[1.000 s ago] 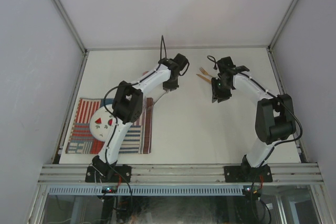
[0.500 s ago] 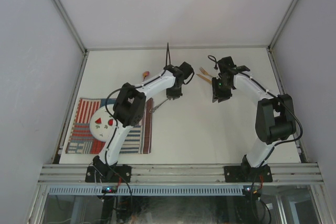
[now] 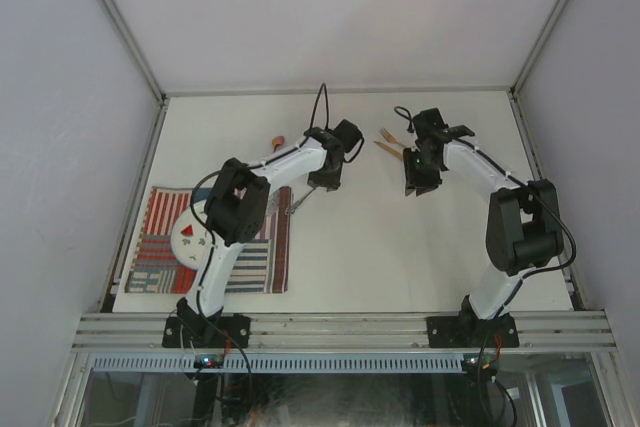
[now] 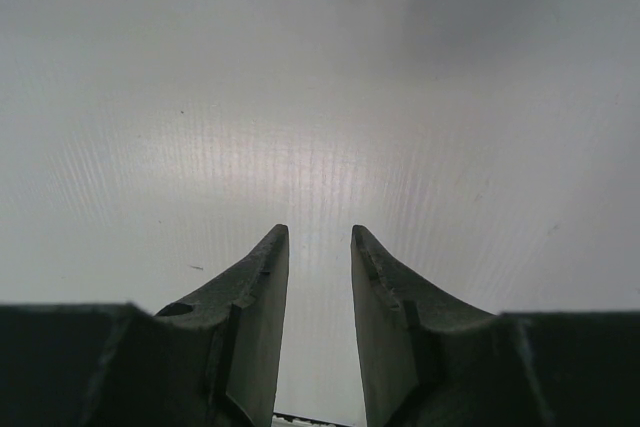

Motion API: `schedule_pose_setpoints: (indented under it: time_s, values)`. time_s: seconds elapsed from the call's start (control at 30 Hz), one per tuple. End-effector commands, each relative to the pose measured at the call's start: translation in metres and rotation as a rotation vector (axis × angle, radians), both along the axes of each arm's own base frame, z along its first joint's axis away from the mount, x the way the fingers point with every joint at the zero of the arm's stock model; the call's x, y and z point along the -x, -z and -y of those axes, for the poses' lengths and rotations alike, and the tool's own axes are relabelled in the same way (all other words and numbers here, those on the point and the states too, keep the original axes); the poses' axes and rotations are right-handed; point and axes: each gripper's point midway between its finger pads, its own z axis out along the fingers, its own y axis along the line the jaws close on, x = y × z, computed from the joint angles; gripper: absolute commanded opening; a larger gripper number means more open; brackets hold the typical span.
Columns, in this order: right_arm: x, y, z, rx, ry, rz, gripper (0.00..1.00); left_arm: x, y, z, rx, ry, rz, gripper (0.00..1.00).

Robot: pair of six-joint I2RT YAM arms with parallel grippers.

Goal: Set the dinner table for one person

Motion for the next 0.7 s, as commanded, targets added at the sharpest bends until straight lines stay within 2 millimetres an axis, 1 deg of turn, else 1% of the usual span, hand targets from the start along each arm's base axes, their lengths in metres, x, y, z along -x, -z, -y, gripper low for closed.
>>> schedule_pose_setpoints:
  time_s: [0.0, 0.07, 0.2, 0.3, 0.4, 0.47, 0.57, 0.67]
  values:
    - [-0.007, -0.022, -0.001, 0.006, 0.008, 0.076, 0.31, -0.008, -0.045, 0.010, 0.107, 0.145, 0.070, 0.42]
    - [-0.007, -0.021, -0.002, 0.007, 0.021, 0.072, 0.31, -0.007, -0.049, 0.009, 0.161, 0.179, 0.065, 0.42]
    - [-0.008, -0.019, -0.010, -0.003, 0.034, 0.073, 0.31, -0.012, -0.052, -0.018, 0.110, 0.195, 0.069, 0.42]
    - [-0.007, -0.016, -0.021, -0.016, 0.025, 0.069, 0.31, -0.012, -0.049, -0.030, 0.099, 0.230, 0.041, 0.42]
    - [-0.005, -0.013, -0.028, -0.019, 0.022, 0.061, 0.31, -0.012, -0.040, -0.040, 0.109, 0.252, 0.006, 0.42]
    - [-0.004, -0.012, -0.032, -0.018, 0.022, 0.058, 0.31, -0.011, -0.035, -0.041, 0.129, 0.283, -0.017, 0.42]
    - [-0.002, -0.012, -0.036, -0.014, 0.024, 0.059, 0.31, -0.009, -0.031, -0.035, 0.217, 0.296, -0.045, 0.41]
    - [-0.001, -0.012, -0.037, -0.005, 0.037, 0.059, 0.31, -0.007, -0.030, -0.030, 0.251, 0.324, -0.052, 0.40]
